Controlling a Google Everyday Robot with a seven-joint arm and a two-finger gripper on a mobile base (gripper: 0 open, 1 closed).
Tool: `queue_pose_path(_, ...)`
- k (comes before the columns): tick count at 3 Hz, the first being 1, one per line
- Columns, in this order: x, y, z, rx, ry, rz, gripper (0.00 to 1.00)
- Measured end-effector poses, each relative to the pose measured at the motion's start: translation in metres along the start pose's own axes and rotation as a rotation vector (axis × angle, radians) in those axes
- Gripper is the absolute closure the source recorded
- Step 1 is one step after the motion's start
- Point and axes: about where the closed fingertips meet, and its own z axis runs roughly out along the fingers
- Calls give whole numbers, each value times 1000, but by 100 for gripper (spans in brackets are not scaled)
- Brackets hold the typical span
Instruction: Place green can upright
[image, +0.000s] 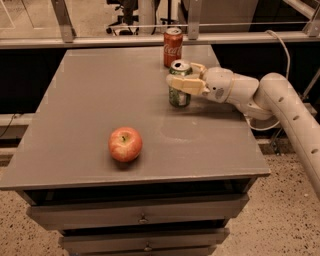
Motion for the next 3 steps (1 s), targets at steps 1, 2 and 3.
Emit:
queue_pose_path(1, 1, -2, -9, 11, 34, 6, 10)
queue_pose_path(2, -3, -5, -18, 14, 83, 3, 0)
queue_pose_path(3, -21, -8, -37, 15, 151, -33, 0)
